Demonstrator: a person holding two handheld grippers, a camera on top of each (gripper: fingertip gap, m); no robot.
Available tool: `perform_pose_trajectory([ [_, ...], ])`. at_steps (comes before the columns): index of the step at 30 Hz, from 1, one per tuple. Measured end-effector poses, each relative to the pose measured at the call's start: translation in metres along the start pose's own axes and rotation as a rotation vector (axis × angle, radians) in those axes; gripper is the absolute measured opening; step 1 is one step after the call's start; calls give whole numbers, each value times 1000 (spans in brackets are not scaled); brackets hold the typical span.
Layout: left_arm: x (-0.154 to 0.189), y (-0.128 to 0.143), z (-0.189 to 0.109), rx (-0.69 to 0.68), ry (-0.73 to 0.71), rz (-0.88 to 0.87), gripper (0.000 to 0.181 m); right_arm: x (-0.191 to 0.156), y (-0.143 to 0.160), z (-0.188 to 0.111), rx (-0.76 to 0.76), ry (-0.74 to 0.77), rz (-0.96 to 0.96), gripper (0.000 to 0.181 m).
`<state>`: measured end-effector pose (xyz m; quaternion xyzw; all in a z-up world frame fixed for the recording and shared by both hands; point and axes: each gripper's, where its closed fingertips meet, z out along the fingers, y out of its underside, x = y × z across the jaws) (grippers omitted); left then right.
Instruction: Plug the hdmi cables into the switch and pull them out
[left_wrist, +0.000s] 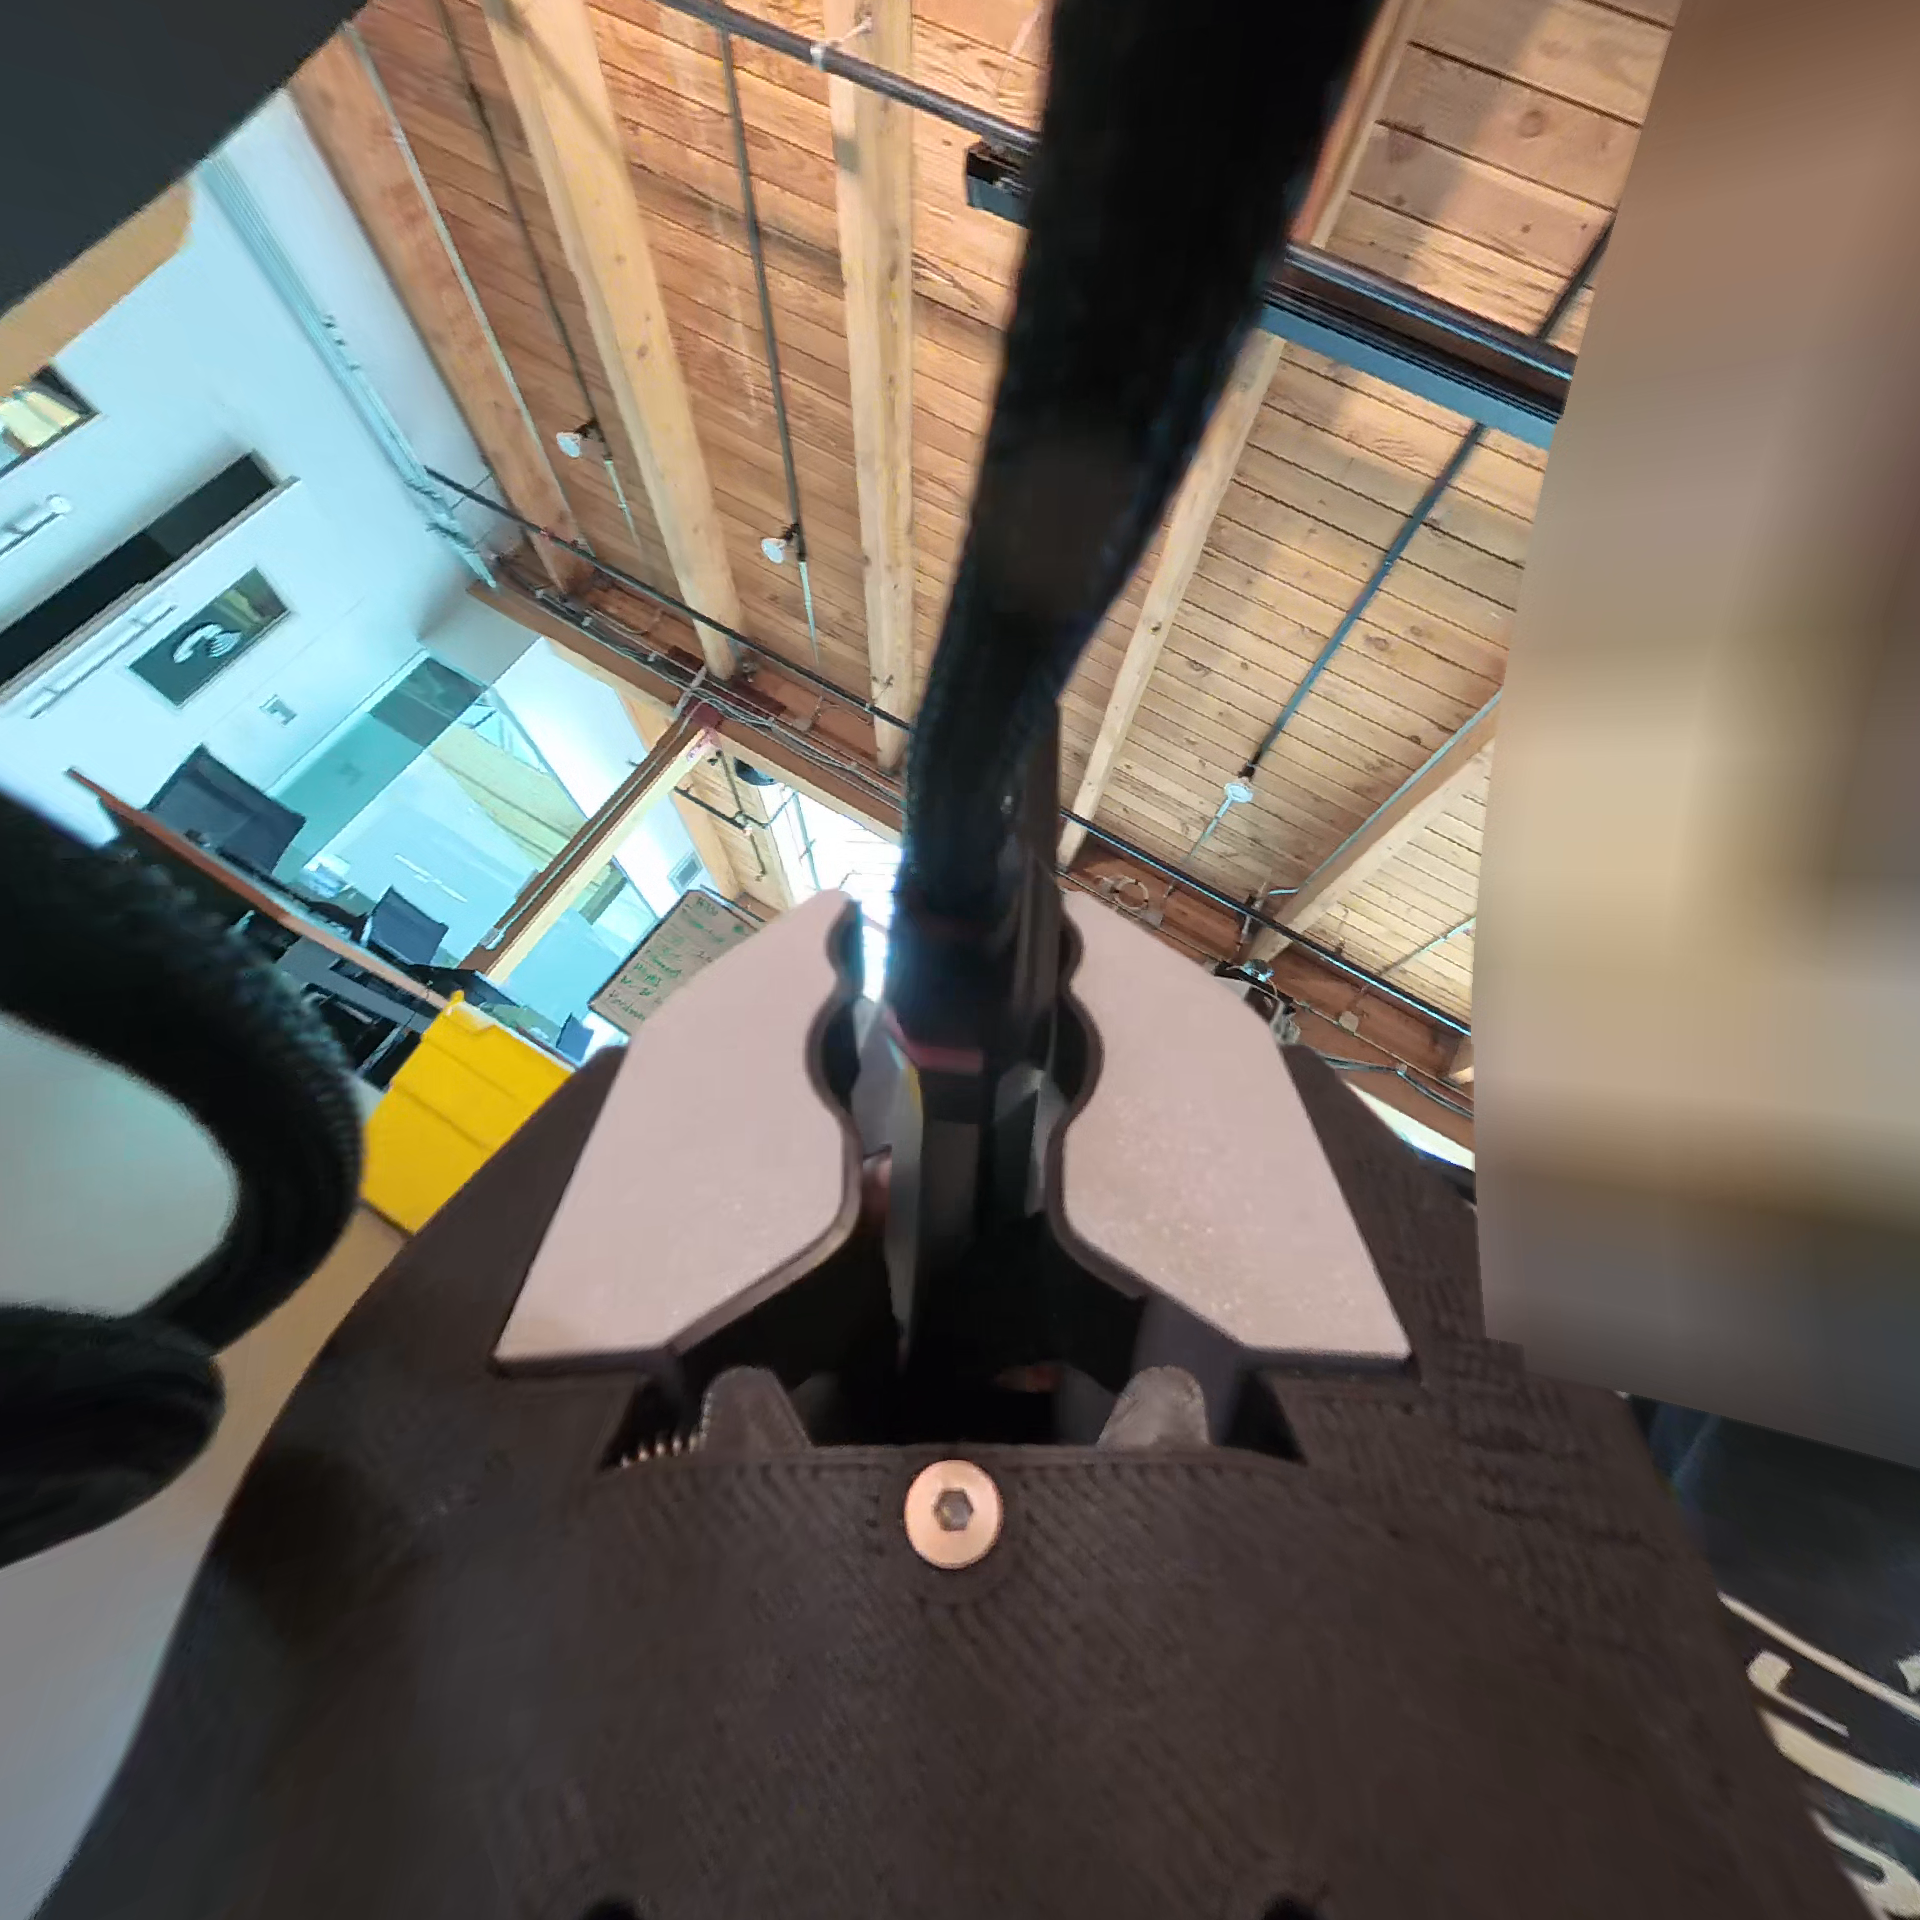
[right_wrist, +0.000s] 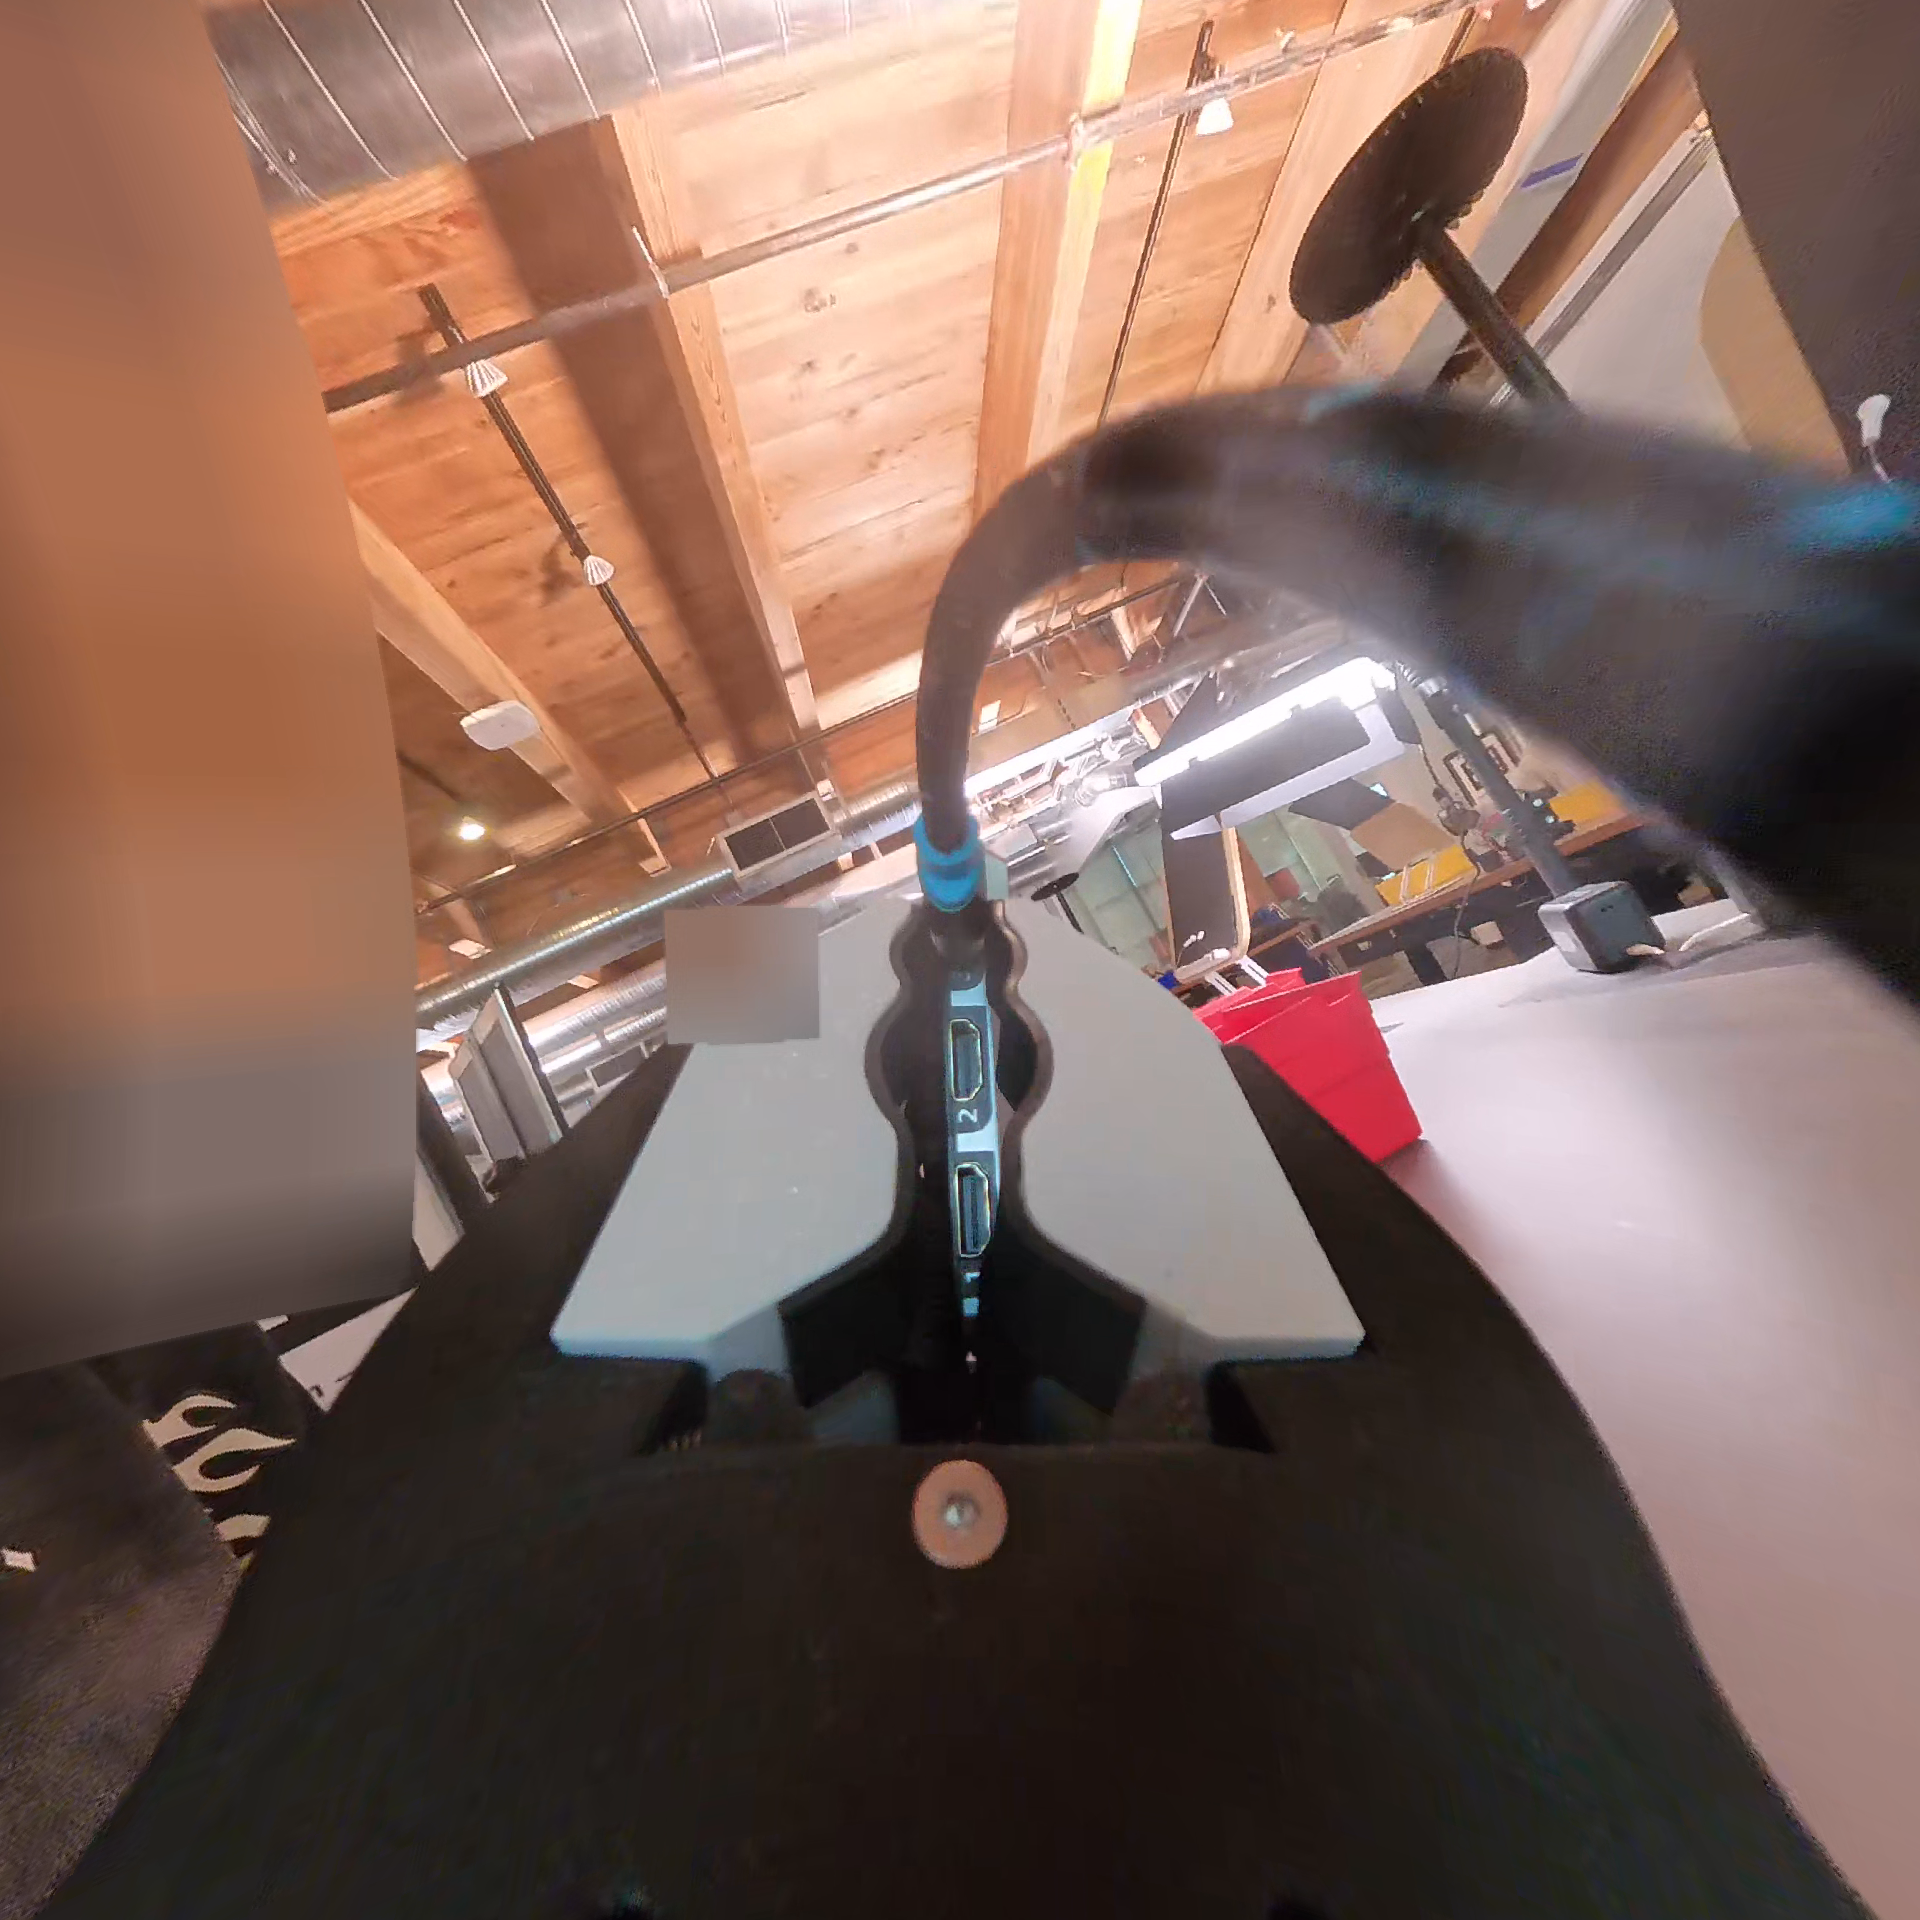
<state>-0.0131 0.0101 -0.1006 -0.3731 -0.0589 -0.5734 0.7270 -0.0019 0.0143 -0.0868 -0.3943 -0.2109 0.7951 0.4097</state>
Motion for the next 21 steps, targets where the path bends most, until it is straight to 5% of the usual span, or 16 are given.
perform_pose_trajectory([
  [21, -8, 4, 0, -9, -43, -3, 23, 13, -1, -3, 73, 24, 66, 11],
])
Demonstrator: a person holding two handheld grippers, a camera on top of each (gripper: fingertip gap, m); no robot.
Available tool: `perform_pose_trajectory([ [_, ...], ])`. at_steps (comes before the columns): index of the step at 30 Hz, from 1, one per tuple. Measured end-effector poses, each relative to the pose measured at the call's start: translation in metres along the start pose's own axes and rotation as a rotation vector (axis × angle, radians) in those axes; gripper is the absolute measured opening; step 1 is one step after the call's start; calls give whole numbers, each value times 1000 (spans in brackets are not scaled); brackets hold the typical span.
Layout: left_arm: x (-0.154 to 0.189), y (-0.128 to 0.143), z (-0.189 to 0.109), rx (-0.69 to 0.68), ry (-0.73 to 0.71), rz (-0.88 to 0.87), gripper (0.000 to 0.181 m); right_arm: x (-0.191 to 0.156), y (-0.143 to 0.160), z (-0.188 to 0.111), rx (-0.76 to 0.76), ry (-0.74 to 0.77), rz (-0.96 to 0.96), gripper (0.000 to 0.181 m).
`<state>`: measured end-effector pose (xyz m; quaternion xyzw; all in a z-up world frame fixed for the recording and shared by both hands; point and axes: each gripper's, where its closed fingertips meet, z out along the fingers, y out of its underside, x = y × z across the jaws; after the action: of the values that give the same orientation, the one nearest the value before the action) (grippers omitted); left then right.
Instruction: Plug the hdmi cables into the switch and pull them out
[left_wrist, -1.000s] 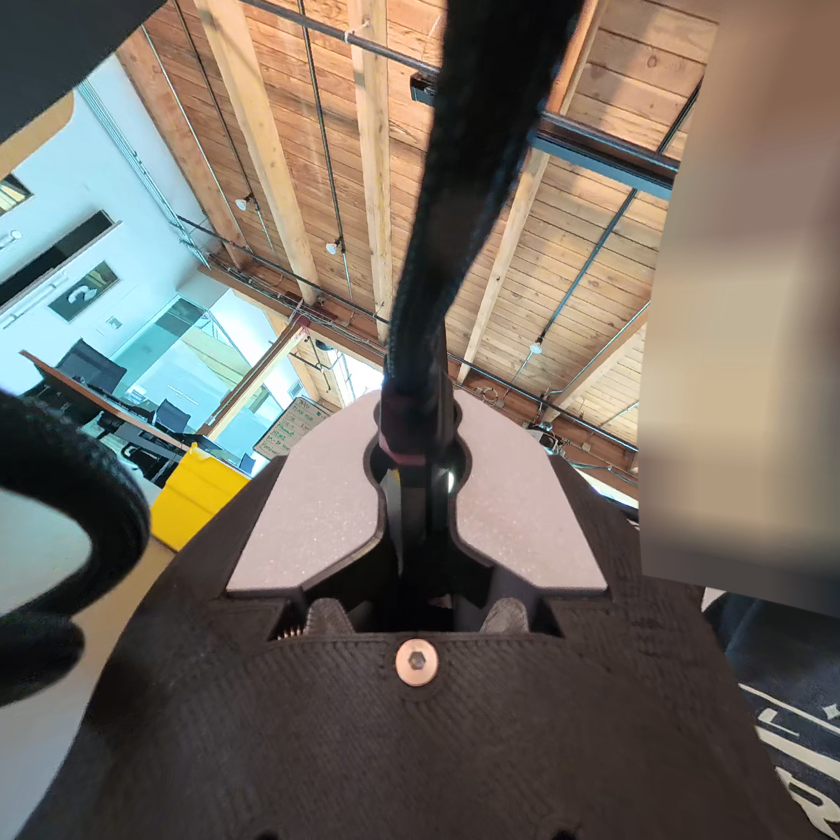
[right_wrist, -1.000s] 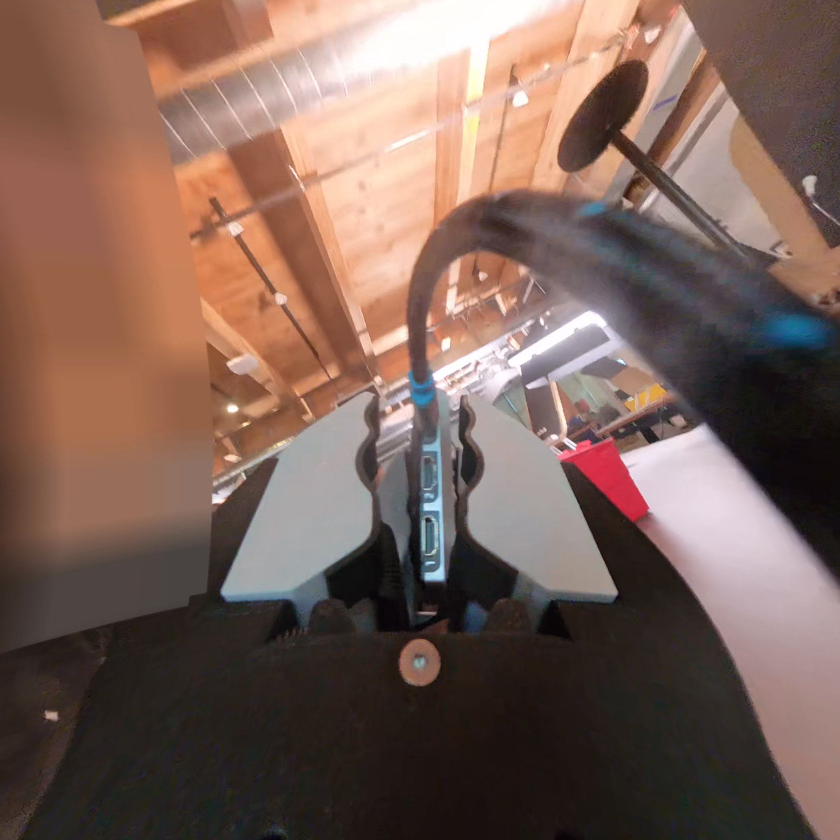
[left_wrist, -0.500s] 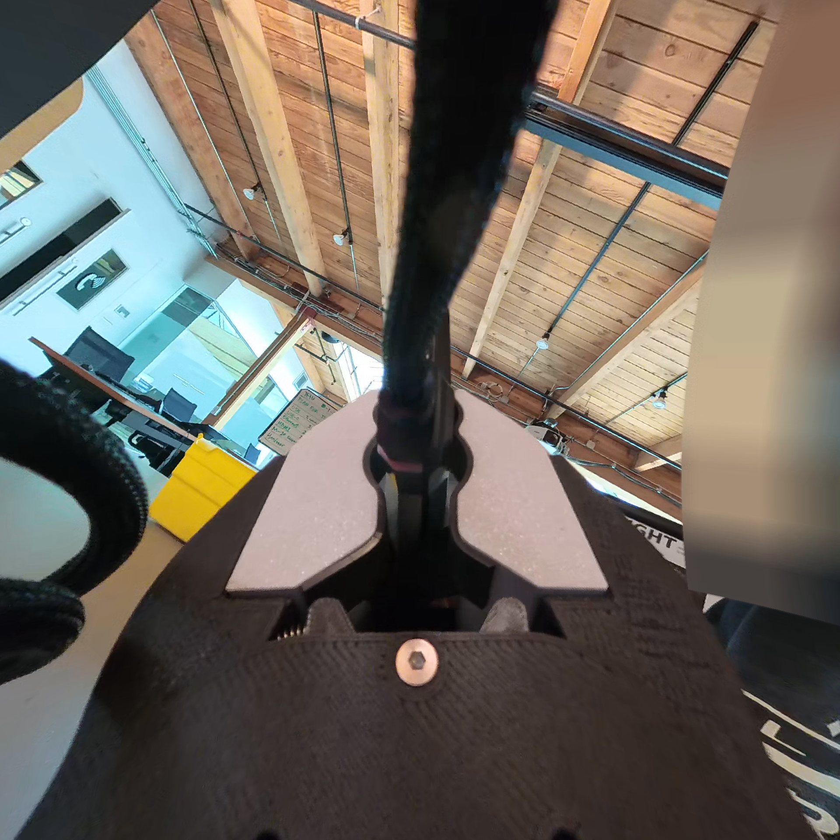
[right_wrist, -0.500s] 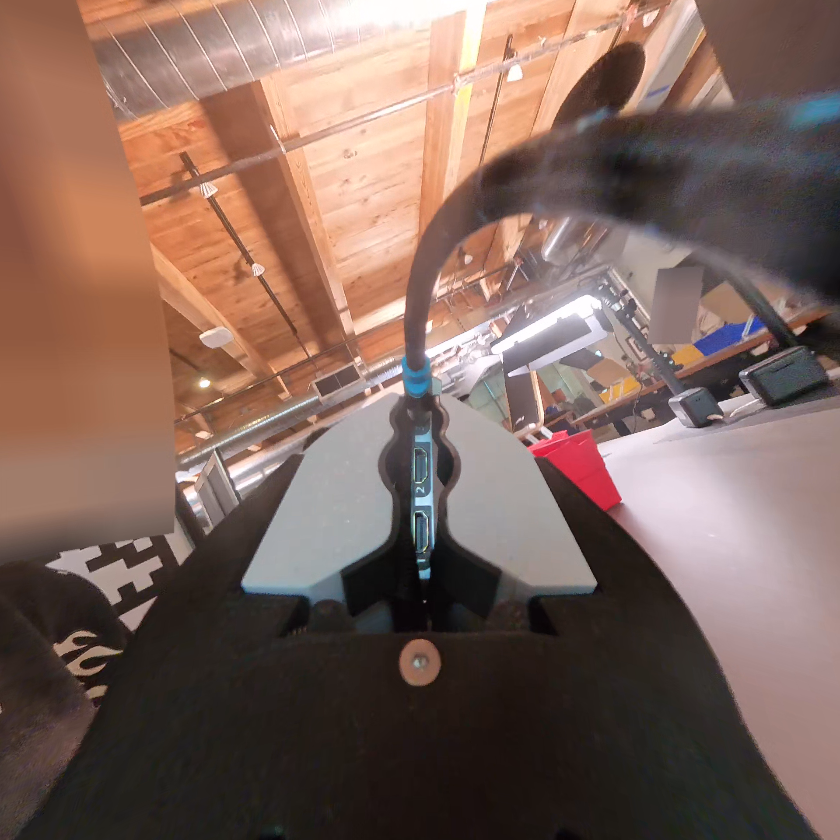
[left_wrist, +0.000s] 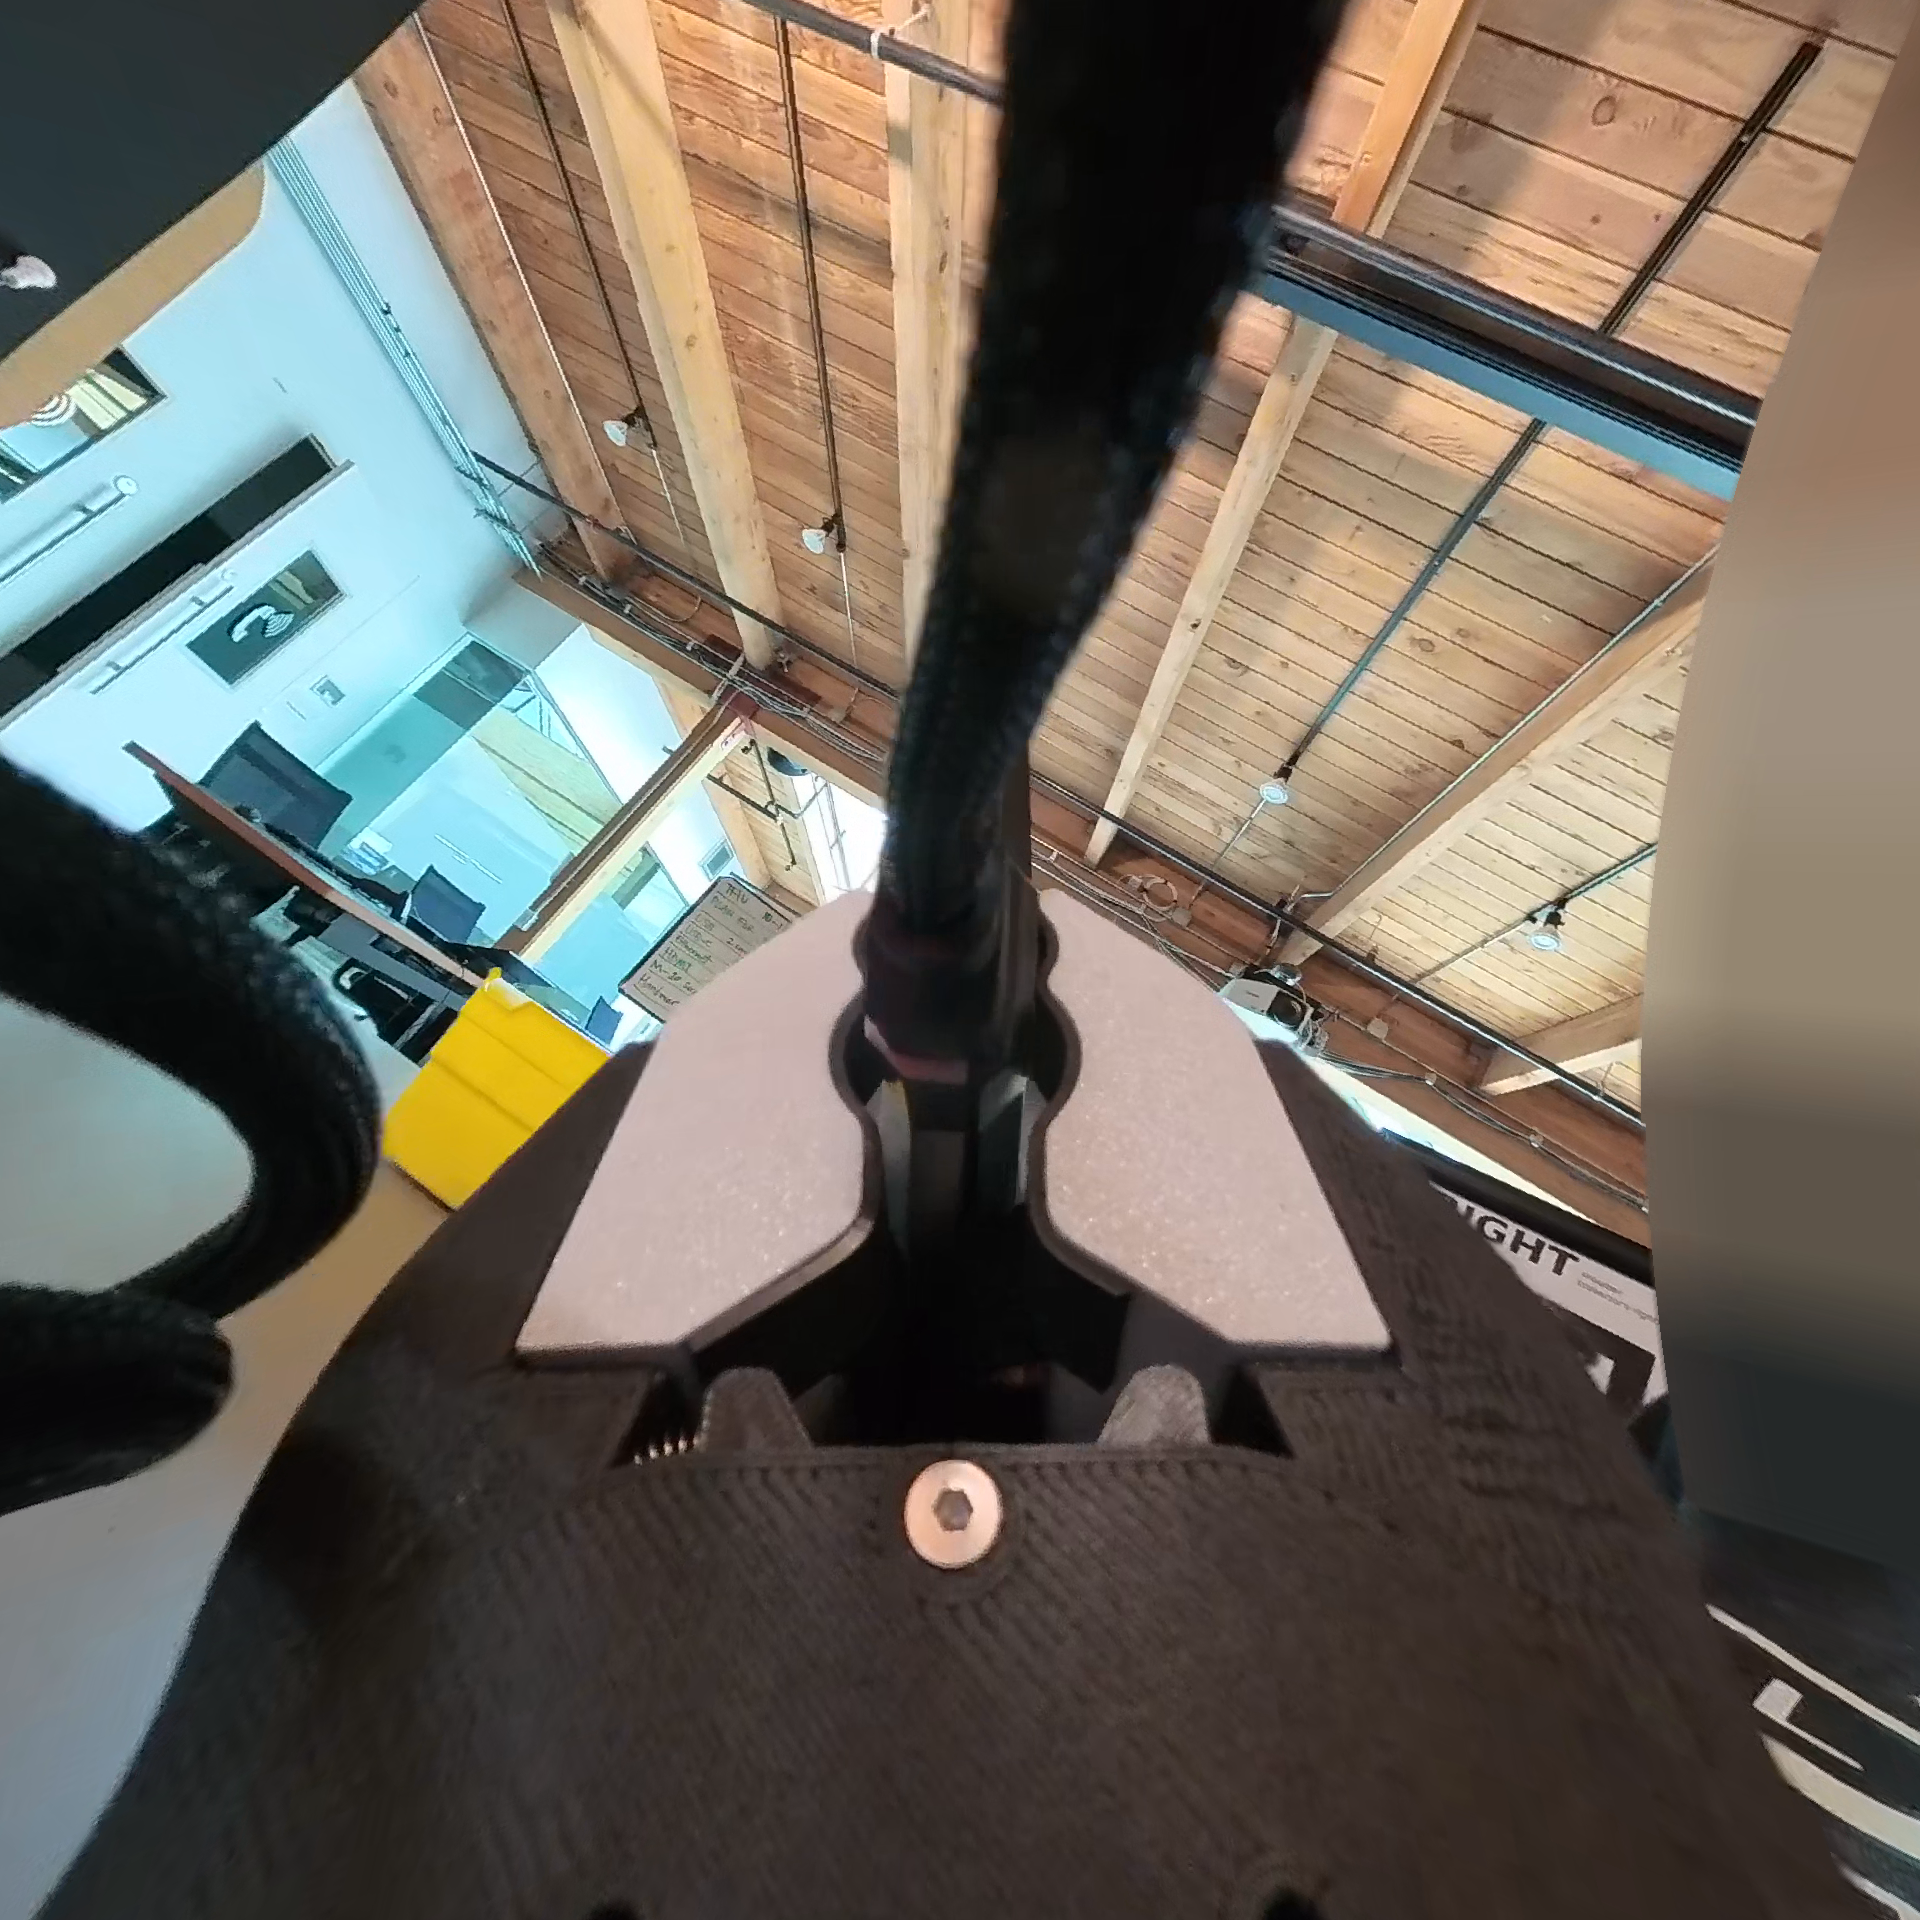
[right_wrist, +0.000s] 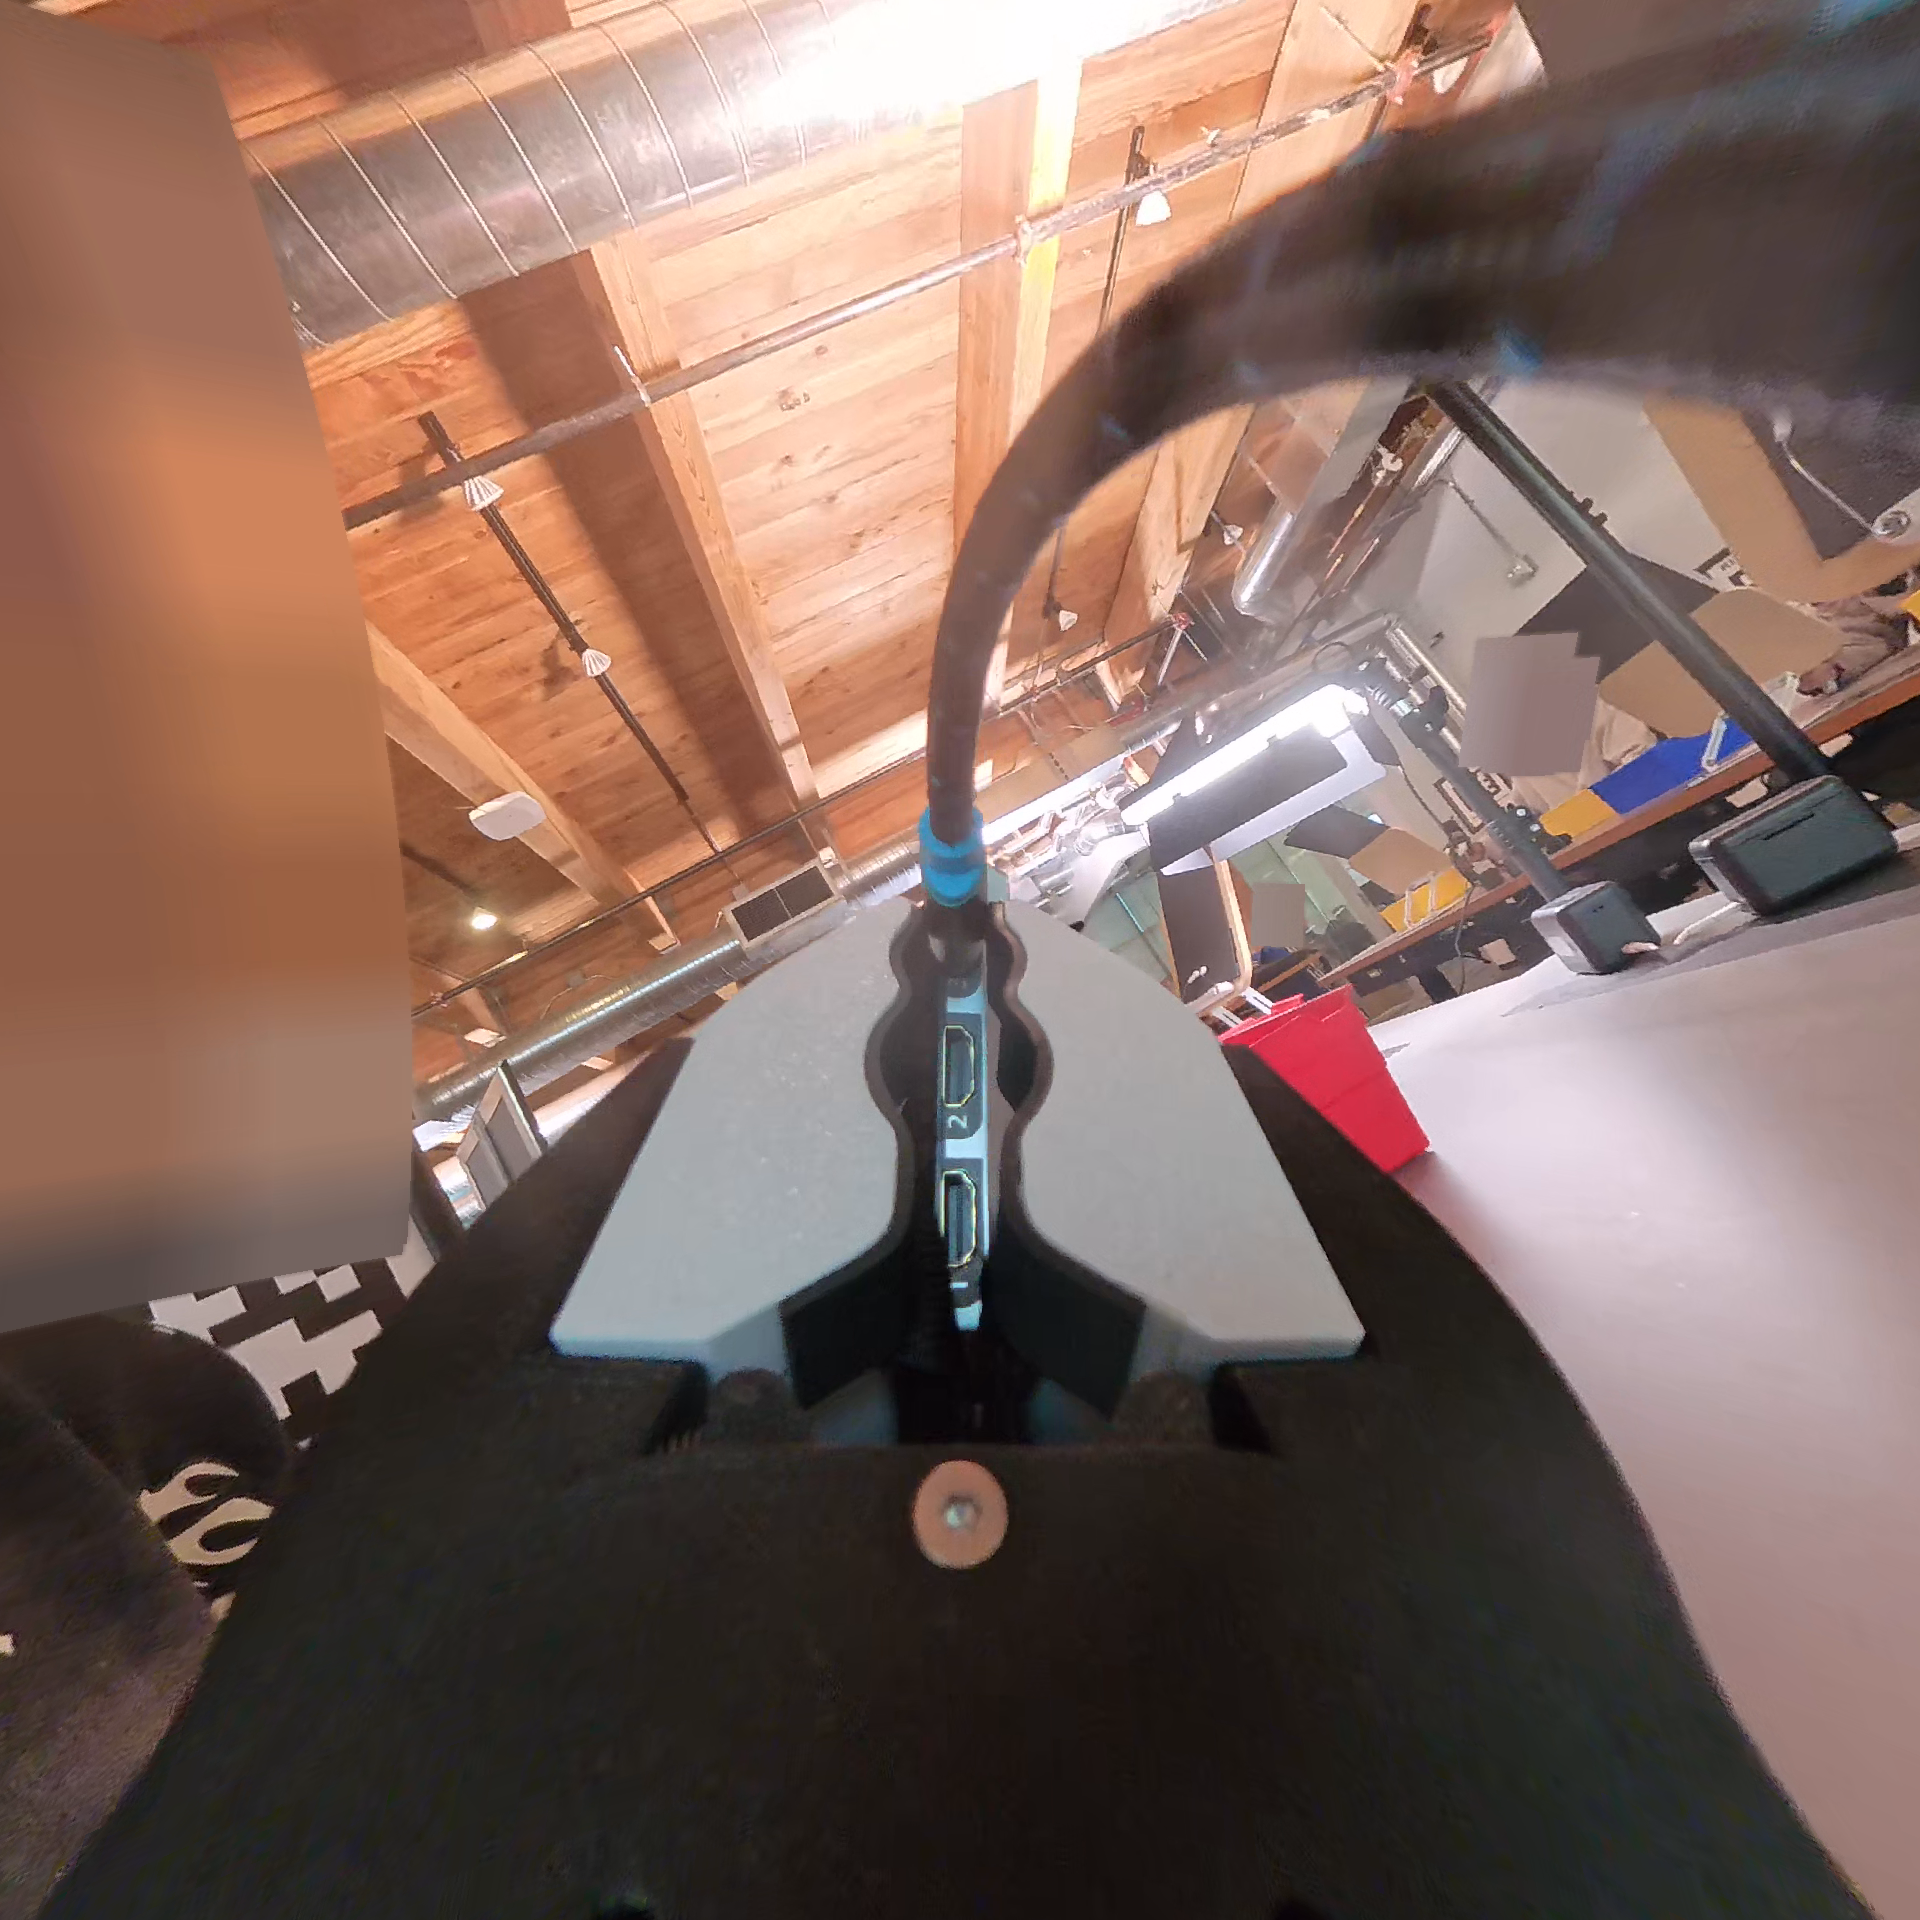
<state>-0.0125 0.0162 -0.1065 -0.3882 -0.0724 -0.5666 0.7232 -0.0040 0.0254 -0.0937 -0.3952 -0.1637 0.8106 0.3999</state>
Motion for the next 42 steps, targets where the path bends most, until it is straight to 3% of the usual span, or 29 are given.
perform_pose_trajectory([
  [9, -7, -2, -3, 17, -72, -19, 22, 10, -1, 0, 42, 53, 6, 8],
  [17, 4, -6, -1, 68, -52, -40, 21, -1, -8, 2, 83, 16, -53, 7],
  [28, 27, -39, 8, 150, -24, 25, 21, -21, -28, 24, 164, -58, -41, 7],
  [32, 29, -39, 10, 106, -38, 87, 21, -20, -27, 26, 166, -105, 25, 8],
  [35, 13, -35, 1, 67, -62, 93, 22, -3, -16, 23, 105, -115, 235, 11],
  [39, 13, -30, -6, 46, -28, 69, 22, -4, 2, 17, 39, -77, 127, 25],
  [42, 12, -26, -7, 29, -18, 69, 22, -12, -2, 20, 46, -95, 106, 22],
])
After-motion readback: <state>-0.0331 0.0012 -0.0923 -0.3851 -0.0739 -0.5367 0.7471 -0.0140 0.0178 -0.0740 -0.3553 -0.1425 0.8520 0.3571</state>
